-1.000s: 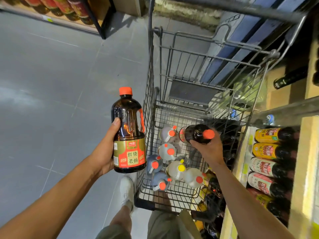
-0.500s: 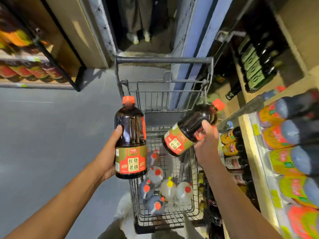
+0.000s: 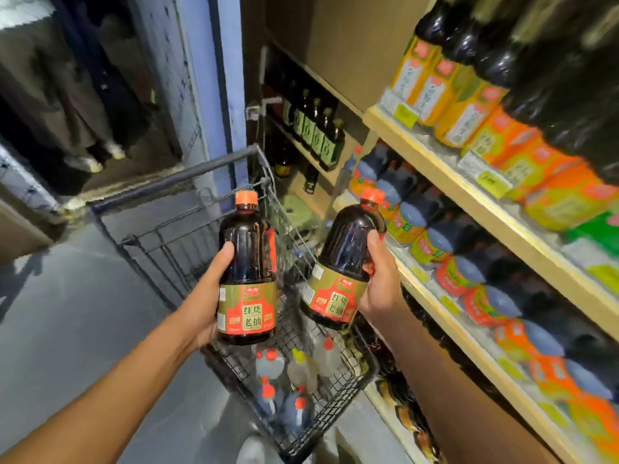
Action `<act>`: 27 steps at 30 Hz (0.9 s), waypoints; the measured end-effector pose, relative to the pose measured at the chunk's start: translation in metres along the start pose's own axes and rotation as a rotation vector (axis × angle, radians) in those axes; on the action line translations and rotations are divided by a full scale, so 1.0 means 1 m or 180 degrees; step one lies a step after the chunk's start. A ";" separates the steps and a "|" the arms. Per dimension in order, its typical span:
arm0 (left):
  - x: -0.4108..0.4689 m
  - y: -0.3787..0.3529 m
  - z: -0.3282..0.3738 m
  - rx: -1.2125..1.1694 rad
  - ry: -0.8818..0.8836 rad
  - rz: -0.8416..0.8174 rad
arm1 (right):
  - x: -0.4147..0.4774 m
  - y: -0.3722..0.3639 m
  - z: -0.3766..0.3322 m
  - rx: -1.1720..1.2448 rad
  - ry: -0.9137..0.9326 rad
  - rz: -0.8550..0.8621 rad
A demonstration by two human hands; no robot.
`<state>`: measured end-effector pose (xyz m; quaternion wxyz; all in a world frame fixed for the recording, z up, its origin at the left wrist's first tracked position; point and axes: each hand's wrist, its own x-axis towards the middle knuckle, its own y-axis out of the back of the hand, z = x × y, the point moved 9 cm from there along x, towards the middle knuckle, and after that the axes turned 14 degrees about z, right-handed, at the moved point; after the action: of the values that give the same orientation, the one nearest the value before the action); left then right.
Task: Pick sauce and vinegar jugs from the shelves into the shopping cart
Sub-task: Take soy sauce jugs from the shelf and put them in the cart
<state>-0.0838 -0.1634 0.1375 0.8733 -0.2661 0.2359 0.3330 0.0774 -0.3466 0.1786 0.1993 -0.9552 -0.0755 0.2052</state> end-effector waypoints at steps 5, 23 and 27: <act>-0.011 -0.070 -0.014 0.0288 0.0142 -0.0578 | -0.041 0.056 -0.037 0.0229 0.0147 0.0384; -0.212 -0.309 -0.224 0.1695 0.1039 -0.2500 | -0.298 0.389 -0.112 0.0387 0.0886 0.2771; -0.293 -0.337 -0.288 0.1913 0.1215 -0.2893 | -0.390 0.460 -0.118 0.0361 0.1091 0.3086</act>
<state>-0.1080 -0.6907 0.1990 0.9079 -0.1363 0.3355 -0.2112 -0.1971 -0.8941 0.2291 0.1423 -0.8880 0.4209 0.1183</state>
